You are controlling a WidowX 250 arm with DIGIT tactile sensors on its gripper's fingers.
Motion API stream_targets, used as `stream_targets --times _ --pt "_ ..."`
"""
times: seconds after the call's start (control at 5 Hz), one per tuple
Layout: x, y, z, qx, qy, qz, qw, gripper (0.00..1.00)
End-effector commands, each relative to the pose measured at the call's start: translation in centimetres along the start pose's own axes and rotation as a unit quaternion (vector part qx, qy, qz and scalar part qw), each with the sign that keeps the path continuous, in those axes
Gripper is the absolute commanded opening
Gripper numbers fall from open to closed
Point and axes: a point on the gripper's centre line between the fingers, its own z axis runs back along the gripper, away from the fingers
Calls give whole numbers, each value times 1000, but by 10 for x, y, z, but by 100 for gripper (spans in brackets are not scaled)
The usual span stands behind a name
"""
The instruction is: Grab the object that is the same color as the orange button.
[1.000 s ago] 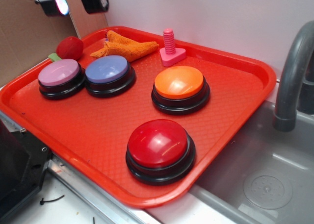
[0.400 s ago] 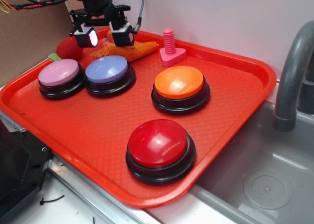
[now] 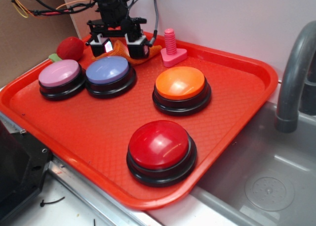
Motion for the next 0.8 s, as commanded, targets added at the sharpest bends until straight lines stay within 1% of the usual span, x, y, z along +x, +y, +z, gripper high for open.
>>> stream_targets --times 0.0,0.2,0.4,0.6 --pt "6 -2 10 12 -29 1 1000 0" --pt "5 6 20 20 -25 -4 999 0" --pt "5 15 32 20 -15 -16 1000 0" --pt "1 25 47 55 -21 -9 998 0"
